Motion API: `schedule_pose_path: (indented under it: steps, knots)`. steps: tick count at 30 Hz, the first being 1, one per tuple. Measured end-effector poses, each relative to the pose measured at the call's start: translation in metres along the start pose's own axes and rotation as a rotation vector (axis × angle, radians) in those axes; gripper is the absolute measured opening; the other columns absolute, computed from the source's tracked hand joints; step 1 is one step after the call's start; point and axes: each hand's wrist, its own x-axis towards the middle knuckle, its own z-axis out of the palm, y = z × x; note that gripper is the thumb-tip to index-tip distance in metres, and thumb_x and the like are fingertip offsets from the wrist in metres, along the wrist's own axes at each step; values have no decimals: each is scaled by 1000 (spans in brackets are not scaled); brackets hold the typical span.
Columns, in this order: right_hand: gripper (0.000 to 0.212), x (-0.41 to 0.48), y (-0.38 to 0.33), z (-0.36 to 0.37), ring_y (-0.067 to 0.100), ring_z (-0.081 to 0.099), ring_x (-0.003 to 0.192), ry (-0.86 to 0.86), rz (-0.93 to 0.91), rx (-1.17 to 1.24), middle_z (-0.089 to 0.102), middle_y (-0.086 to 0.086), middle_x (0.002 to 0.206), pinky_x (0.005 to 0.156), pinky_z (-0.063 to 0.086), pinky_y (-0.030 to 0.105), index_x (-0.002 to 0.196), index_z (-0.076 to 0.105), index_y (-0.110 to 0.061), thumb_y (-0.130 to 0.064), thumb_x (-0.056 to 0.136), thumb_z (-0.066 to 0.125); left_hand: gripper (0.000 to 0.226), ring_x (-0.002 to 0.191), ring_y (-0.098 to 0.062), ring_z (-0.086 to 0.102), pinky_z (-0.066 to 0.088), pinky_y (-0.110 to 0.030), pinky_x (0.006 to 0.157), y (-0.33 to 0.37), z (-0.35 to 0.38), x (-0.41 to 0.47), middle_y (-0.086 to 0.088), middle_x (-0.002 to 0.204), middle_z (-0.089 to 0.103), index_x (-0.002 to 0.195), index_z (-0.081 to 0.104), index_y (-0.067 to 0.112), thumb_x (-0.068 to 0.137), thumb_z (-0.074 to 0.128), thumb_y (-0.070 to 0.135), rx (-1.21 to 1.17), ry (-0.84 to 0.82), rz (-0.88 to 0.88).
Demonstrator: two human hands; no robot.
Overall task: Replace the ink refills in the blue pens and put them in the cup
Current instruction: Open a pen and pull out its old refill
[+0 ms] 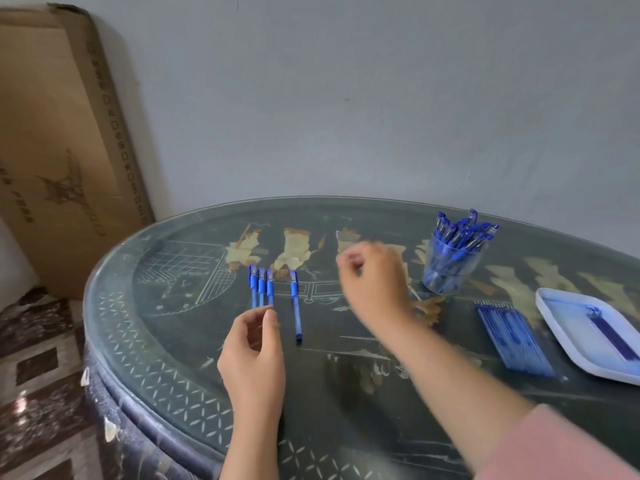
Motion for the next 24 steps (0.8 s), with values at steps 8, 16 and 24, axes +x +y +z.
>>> schedule_pose_path:
  steps: [8, 16, 24]
  knots:
    - [40, -34, -24, 78, 22, 61, 96, -390, 323, -160, 65, 4, 99, 78, 52, 33, 103, 64, -11, -48, 91, 58, 9, 84, -10, 67, 50, -26, 77, -1, -1, 1, 8, 85, 70, 90, 64, 33, 94, 61, 25, 2, -5, 13]
    - [23, -34, -6, 63, 22, 60, 77, -334, 354, -235, 63, 4, 81, 59, 42, 28, 82, 57, -11, -33, 89, 57, 10, 83, -10, 67, 47, -23, 75, -1, 0, 0, 9, 83, 70, 88, 65, 31, 94, 60, 25, 1, -23, 12]
    - [25, -64, 45, 16, 20, 58, 84, -188, 340, -233, 63, 4, 86, 68, 50, 33, 88, 61, -8, -31, 92, 53, 10, 84, -2, 62, 38, -12, 70, 3, 0, -7, 10, 85, 69, 89, 65, 27, 96, 57, 27, 107, -67, 100]
